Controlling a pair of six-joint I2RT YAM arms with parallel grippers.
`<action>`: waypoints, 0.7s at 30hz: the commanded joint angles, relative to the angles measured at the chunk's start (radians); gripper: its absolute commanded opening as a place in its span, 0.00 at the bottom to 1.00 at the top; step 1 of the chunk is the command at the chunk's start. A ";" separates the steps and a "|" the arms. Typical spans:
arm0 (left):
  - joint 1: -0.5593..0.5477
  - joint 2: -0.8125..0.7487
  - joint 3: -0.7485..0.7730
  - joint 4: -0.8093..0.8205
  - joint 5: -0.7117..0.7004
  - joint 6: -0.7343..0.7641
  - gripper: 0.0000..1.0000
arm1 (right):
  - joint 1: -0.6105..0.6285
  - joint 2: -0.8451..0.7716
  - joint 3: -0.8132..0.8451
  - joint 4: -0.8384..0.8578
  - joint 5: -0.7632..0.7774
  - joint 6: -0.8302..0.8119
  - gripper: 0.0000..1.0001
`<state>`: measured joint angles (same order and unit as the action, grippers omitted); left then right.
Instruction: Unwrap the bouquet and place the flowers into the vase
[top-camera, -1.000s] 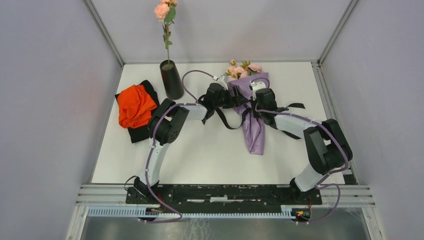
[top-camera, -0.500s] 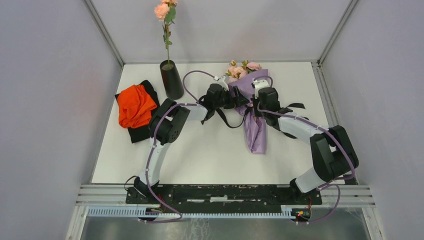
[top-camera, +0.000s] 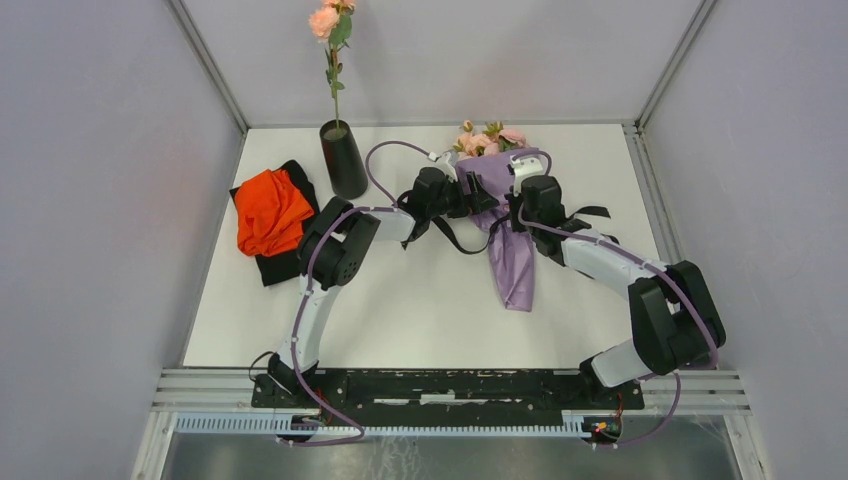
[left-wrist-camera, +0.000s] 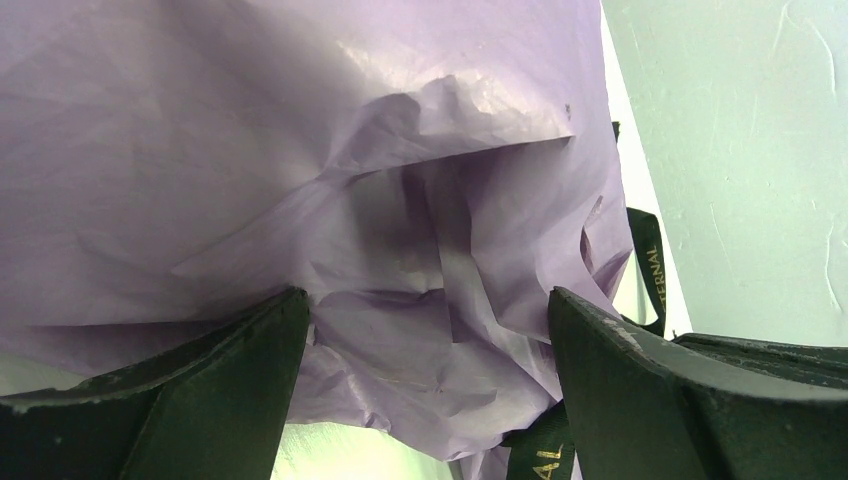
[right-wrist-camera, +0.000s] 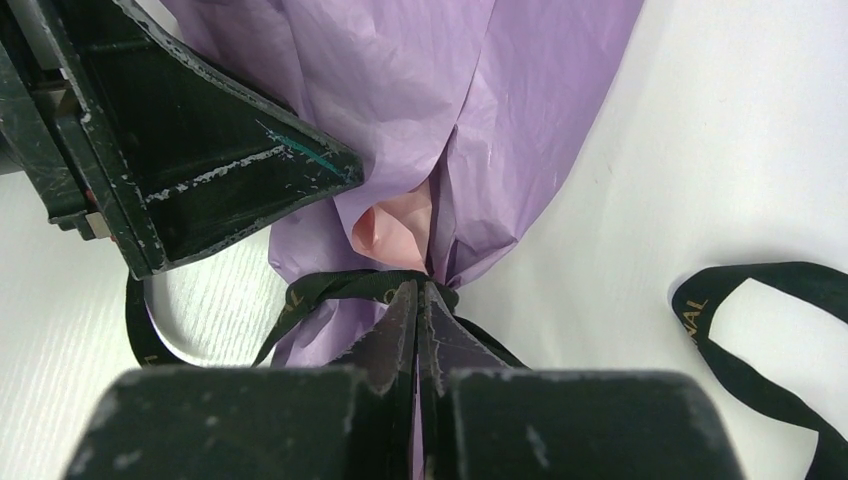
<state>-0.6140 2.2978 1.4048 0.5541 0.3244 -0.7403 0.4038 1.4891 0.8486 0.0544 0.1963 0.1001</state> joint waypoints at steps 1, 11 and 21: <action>-0.010 0.052 -0.019 -0.056 0.018 -0.018 0.96 | 0.002 -0.004 -0.007 0.032 0.018 0.000 0.03; -0.011 0.056 -0.016 -0.056 0.027 -0.018 0.96 | 0.003 0.065 0.012 0.038 0.014 -0.013 0.59; -0.011 0.072 -0.005 -0.064 0.031 -0.018 0.96 | 0.002 0.037 0.025 0.023 0.009 -0.012 0.08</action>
<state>-0.6136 2.3028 1.4052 0.5617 0.3313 -0.7403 0.4038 1.5658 0.8467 0.0593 0.1963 0.0875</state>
